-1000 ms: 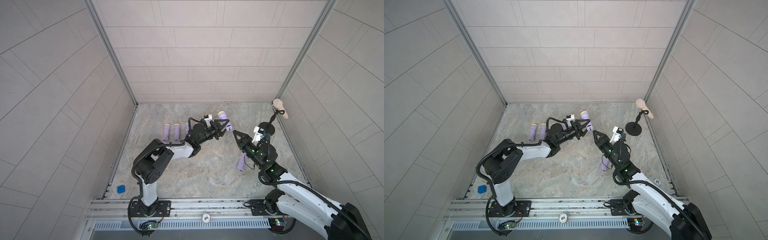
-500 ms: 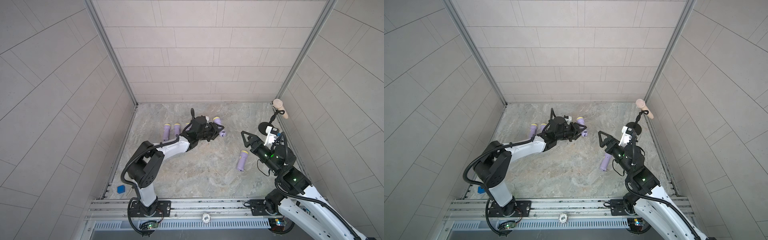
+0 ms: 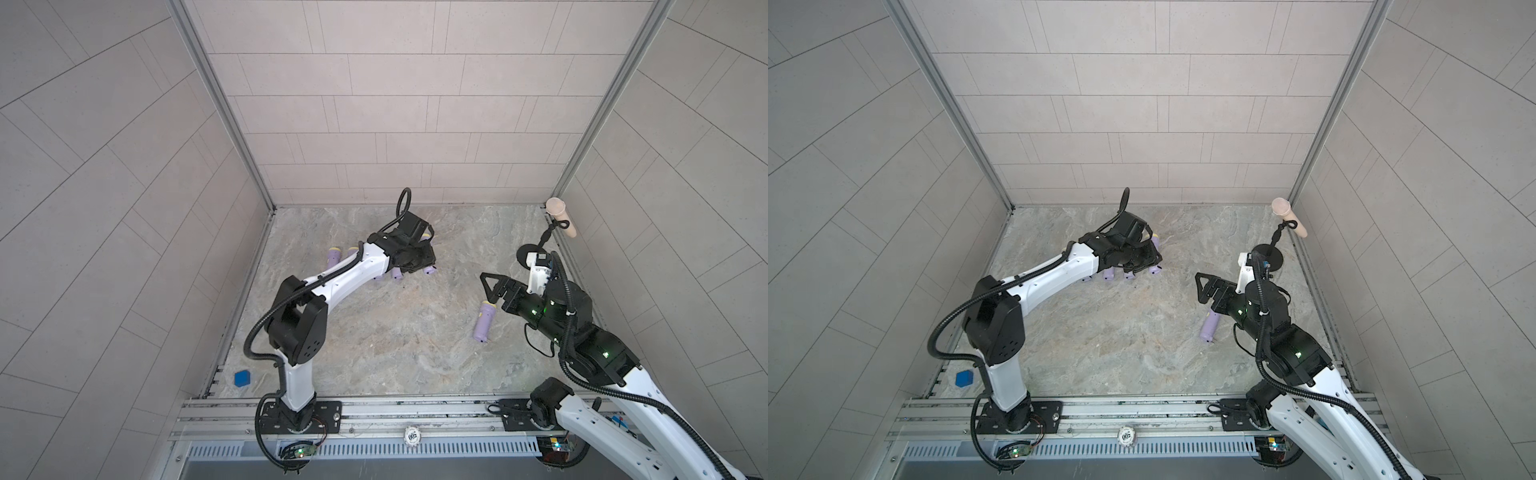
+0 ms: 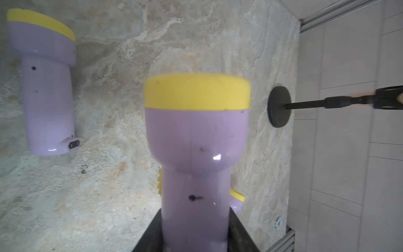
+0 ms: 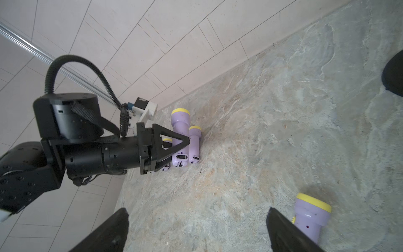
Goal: Close the plug at the bottom of the flashlight
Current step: Place the flashlight at the center of the board.
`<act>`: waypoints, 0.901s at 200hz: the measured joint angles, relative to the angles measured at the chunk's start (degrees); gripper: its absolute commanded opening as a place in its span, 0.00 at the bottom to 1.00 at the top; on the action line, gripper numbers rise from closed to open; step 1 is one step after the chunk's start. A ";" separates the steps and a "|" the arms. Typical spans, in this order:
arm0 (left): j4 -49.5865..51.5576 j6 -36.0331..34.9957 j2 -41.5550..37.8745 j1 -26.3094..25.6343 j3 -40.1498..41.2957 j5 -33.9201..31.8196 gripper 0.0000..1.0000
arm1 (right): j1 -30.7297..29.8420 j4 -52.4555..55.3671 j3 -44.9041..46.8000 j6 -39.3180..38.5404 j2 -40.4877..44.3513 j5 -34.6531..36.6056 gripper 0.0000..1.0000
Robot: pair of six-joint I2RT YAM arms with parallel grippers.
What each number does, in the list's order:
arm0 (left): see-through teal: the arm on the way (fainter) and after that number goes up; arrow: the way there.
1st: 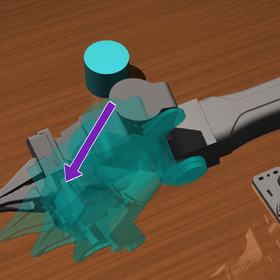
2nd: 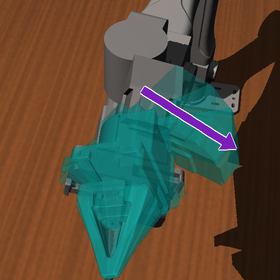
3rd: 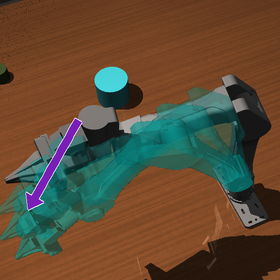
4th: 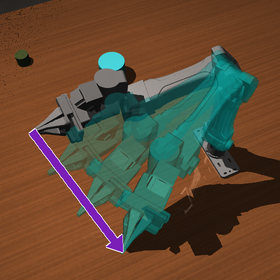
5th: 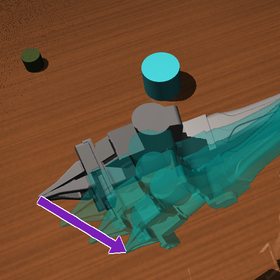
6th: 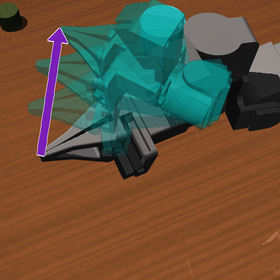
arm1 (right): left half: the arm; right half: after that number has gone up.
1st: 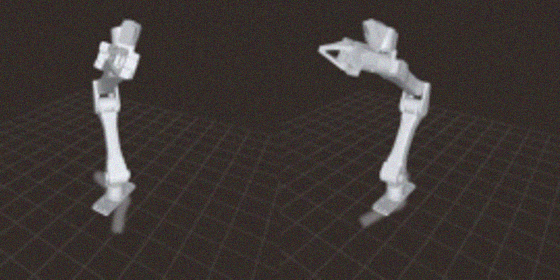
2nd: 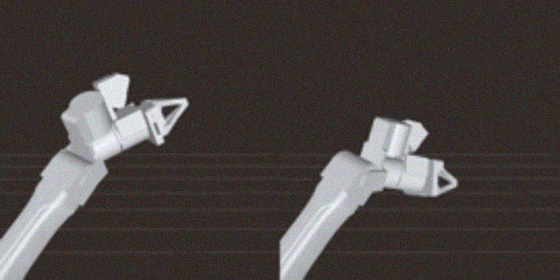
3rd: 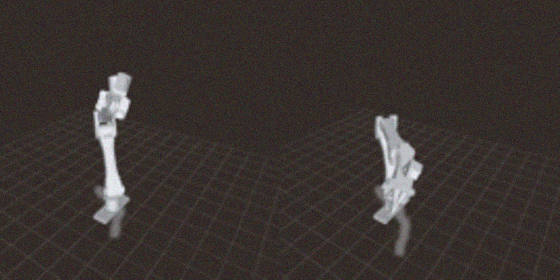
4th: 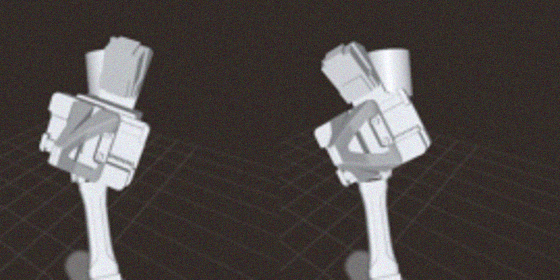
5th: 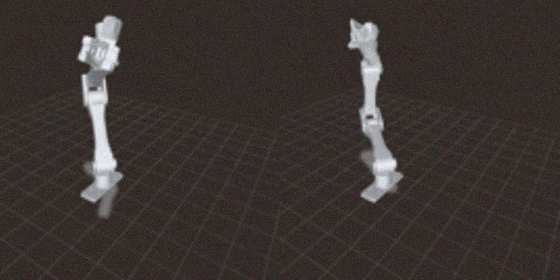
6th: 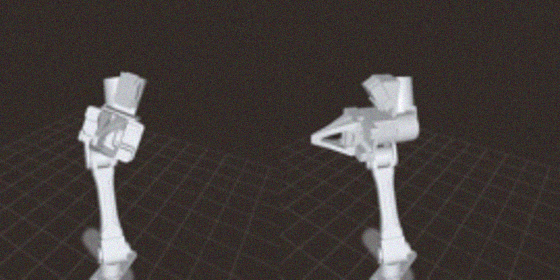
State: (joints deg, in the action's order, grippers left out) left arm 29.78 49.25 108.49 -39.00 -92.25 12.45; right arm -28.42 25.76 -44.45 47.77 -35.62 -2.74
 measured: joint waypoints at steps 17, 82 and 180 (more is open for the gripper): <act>4.37 -2.25 4.39 0.00 -4.48 -1.46 0.00 | -0.02 1.38 0.00 -0.81 0.35 -0.11 0.99; 16.68 -8.15 16.87 0.00 -19.47 -7.34 0.00 | -0.02 4.07 0.52 -2.45 4.68 -0.22 0.99; 23.67 -11.43 29.18 0.39 -31.65 -11.91 0.00 | -0.02 5.84 1.33 -2.97 5.05 -1.90 0.99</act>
State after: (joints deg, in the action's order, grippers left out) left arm 53.45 37.82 137.67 -38.61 -123.90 0.54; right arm -28.45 31.59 -43.11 44.80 -30.57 -4.64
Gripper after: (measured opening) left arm 0.409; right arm 0.995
